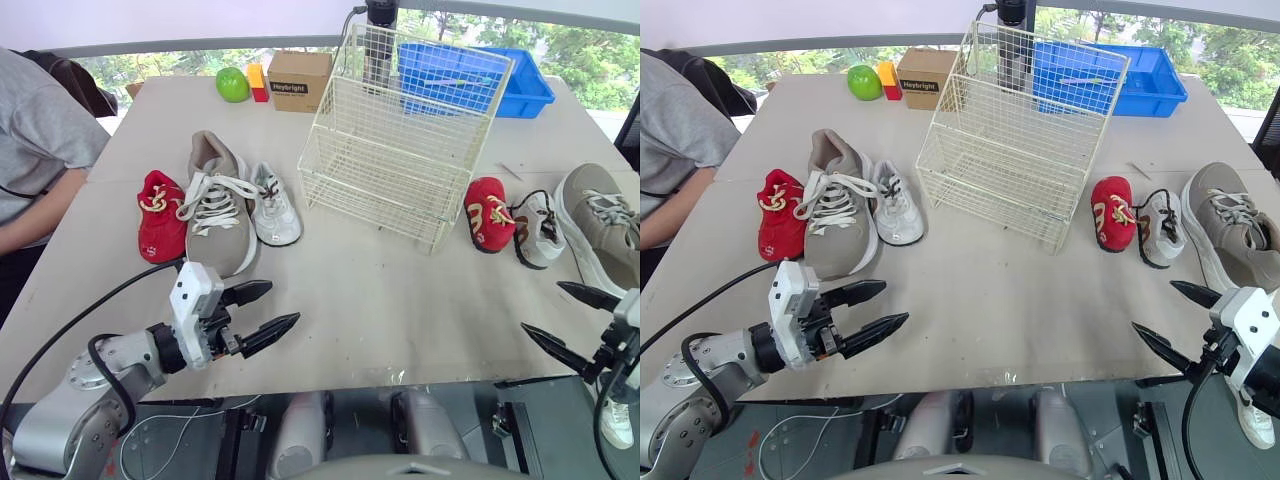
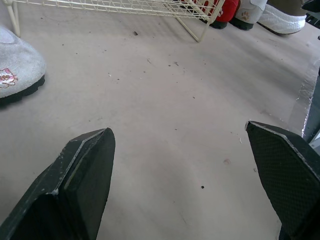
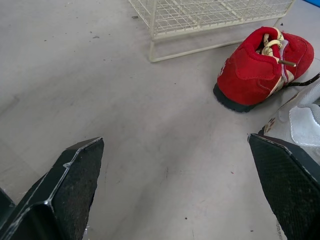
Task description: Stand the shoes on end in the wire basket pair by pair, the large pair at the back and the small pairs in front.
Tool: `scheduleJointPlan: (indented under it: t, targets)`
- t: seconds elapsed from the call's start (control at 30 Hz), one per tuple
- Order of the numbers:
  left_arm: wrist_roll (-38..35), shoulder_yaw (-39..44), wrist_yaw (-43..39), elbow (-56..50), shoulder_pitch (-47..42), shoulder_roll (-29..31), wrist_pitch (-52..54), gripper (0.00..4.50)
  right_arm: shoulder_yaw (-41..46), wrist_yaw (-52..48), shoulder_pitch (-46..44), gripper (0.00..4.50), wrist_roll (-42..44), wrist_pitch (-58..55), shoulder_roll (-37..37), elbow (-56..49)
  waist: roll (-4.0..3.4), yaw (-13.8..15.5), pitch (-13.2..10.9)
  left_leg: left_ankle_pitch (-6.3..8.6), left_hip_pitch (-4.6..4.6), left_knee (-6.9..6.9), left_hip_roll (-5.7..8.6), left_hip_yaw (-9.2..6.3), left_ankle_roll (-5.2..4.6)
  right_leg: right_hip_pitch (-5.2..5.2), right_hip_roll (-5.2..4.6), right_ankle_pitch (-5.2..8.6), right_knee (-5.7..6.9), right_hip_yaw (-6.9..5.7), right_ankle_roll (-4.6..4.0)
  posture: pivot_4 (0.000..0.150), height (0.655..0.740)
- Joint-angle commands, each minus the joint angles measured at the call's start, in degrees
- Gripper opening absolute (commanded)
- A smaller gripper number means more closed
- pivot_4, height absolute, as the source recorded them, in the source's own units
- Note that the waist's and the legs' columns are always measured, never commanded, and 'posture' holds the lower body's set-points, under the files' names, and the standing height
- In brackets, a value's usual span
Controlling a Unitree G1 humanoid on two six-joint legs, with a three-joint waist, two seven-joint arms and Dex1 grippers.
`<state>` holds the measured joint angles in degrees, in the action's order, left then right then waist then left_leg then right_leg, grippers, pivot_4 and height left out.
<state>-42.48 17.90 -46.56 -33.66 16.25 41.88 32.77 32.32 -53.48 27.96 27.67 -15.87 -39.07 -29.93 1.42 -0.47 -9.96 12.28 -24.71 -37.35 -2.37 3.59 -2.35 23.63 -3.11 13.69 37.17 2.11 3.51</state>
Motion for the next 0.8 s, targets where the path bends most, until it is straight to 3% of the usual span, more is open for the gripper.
scheduleJointPlan:
  t: [0.03,0.27,0.33,0.43,0.67,0.8]
  targets:
    - [-1.0,0.0,1.2,-1.7,-1.3,-1.4,-0.8,4.5,-0.7,1.8,-2.7,4.47,2.3,-0.8,-0.3,-3.3,0.0,0.0,0.0,0.0,0.0,0.0,0.0,0.0,0.0,0.0,0.0,0.0,0.0,0.0,0.0,0.15,0.74]
    - [-3.0,-2.9,5.3,-2.7,-7.6,-6.0,0.0,4.5,-13.3,12.4,-22.0,4.47,13.3,-15.7,-3.7,-17.3,-0.03,-0.2,0.0,-0.02,0.04,-0.01,-0.03,-0.04,-0.02,0.0,0.08,-0.1,0.03,-0.1,-0.13,0.15,0.74]
    - [-5.9,-2.5,3.4,-3.6,-7.9,-6.2,0.0,4.5,-18.0,17.2,-31.3,4.47,16.3,-24.1,-7.0,-19.0,-0.01,-0.2,0.0,-0.02,-0.03,-0.01,-0.03,-0.03,-0.02,0.03,0.07,-0.1,0.0,-0.11,-0.14,0.15,0.74]
    - [-4.3,-2.7,2.6,-4.4,-7.7,-6.3,-2.5,4.5,-25.8,22.9,-47.0,4.47,14.5,-34.7,-11.0,-18.6,-0.03,-0.3,0.0,-0.02,-0.05,-0.01,-0.01,-0.02,-0.02,0.06,0.02,-0.1,-0.02,-0.12,-0.14,0.15,0.74]
    - [-2.9,-3.0,3.6,-6.1,-6.0,-7.1,-4.9,4.5,-46.2,28.4,-80.2,4.47,8.6,-59.2,-5.2,1.8,-0.04,-0.5,0.0,-0.02,-0.09,0.01,-0.02,-0.02,-0.03,0.07,-0.02,-0.13,-0.11,-0.16,-0.21,0.15,0.74]
    - [-2.0,-3.8,4.7,-6.7,-4.8,-8.2,-6.1,4.5,-57.2,22.8,-90.7,4.47,3.6,-60.1,-4.4,14.2,-0.01,-0.3,0.0,-0.02,-0.13,0.05,-0.01,0.01,-0.03,0.13,-0.07,-0.13,-0.14,-0.15,-0.21,0.15,0.74]
